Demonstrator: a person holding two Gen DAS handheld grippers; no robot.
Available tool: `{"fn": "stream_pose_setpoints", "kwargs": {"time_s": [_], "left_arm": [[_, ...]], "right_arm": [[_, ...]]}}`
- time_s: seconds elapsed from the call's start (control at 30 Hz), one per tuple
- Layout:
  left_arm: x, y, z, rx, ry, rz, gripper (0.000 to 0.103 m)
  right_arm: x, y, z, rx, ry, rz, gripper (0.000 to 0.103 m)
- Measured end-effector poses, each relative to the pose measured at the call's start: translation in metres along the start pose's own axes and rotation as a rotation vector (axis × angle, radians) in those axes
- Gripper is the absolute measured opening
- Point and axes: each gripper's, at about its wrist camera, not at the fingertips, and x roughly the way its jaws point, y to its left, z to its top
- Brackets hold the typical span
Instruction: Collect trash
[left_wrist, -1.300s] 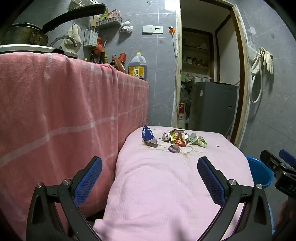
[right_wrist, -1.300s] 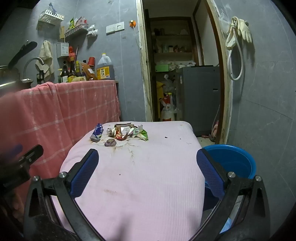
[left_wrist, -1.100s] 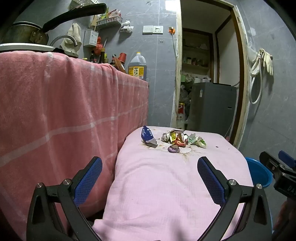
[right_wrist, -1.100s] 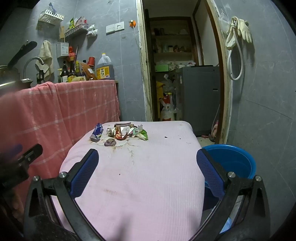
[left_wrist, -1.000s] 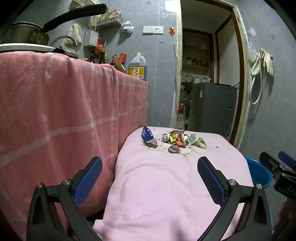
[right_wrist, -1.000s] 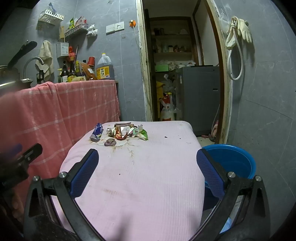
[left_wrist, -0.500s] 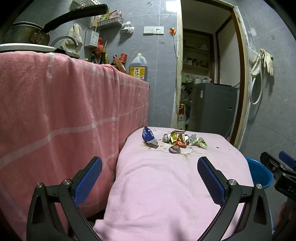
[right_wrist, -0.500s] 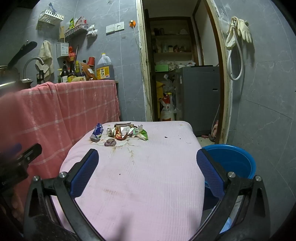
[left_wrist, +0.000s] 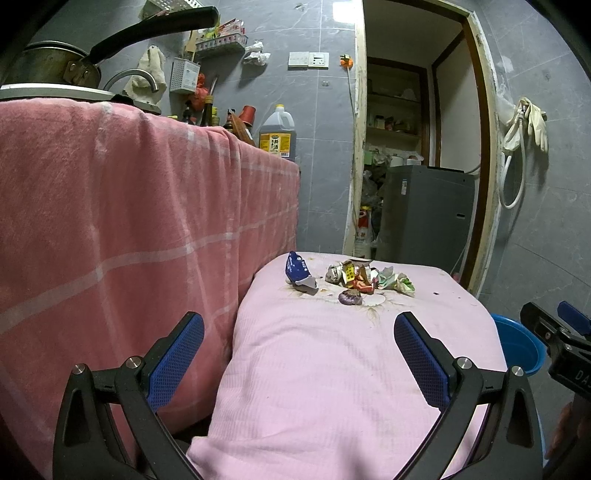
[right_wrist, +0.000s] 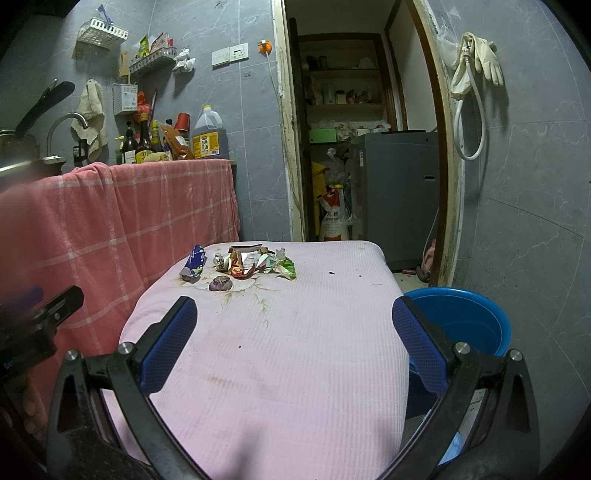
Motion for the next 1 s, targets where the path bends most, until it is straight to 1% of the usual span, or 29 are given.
{"fn": "stream_pose_setpoints", "kwargs": {"time_s": [1.0], "left_arm": [[0.0053,0.0016,-0.0062,-0.003,0.007,-0.001,0.101]], "right_arm": [[0.0008,-0.0003,-0.0007,0.001,0.001,0.000,0.103]]}}
